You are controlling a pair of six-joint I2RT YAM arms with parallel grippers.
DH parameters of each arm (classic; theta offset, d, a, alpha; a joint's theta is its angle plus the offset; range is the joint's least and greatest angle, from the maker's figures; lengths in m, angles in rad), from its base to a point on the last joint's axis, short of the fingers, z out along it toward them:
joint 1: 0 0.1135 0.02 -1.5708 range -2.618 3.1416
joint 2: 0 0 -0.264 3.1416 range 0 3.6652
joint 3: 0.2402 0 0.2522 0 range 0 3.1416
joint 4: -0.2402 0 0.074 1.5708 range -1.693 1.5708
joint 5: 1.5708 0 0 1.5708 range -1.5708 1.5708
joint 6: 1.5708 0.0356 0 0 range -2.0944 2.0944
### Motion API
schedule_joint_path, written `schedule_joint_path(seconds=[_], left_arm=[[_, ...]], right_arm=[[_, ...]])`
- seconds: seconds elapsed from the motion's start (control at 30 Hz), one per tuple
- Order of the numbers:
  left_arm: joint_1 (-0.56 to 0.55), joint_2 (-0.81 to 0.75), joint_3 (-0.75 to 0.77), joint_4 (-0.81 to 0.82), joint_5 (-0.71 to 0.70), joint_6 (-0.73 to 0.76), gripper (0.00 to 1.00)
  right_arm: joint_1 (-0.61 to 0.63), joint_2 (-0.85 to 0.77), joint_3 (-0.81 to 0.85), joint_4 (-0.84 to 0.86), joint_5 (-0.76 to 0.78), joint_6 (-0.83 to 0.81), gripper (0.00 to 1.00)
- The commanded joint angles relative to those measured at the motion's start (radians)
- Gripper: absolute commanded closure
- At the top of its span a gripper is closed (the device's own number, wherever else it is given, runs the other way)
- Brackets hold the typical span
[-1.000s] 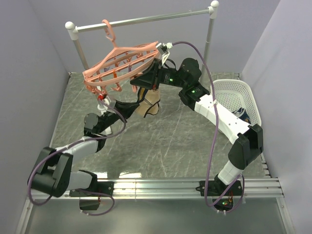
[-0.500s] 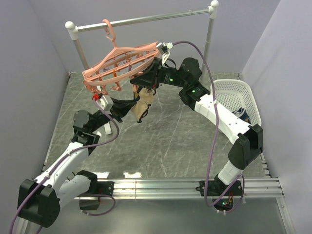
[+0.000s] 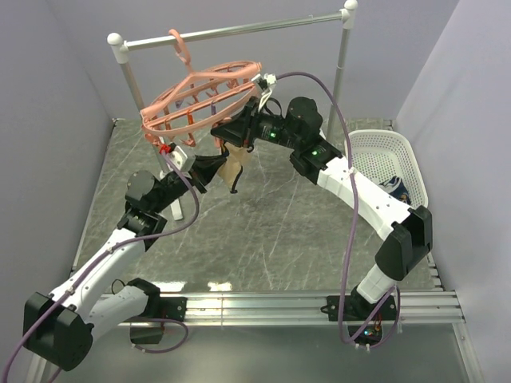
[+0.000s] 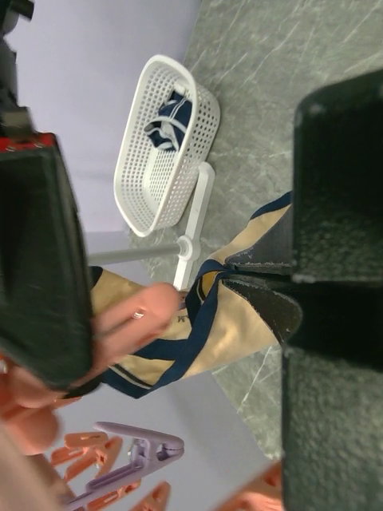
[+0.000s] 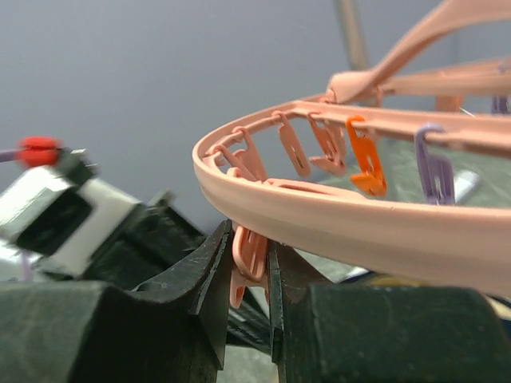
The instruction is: Clip the underwear to the hanger
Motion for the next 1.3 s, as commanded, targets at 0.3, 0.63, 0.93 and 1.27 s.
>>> schedule_joint_path(seconds=[0.3, 0.63, 0.93, 1.27], left_arm=[[-0.077, -0.018, 0.082, -0.092, -0.283, 0.075, 1.00], [-0.109, -0.026, 0.114, -0.127, -0.357, 0.106, 1.00], [-0.127, -0.014, 0.148, -0.142, -0.393, 0.102, 1.00], [-0.146, -0.003, 0.152, -0.164, -0.400, 0.119, 1.00]], right_arm=[[0.078, -0.094, 0.040, -0.155, 0.406, -0.133, 1.00], [0.115, -0.071, 0.083, -0.215, 0.573, -0.163, 1.00], [0.133, -0.048, 0.098, -0.219, 0.618, -0.155, 1.00], [0.139, -0.025, 0.122, -0.222, 0.636, -0.138, 1.00]])
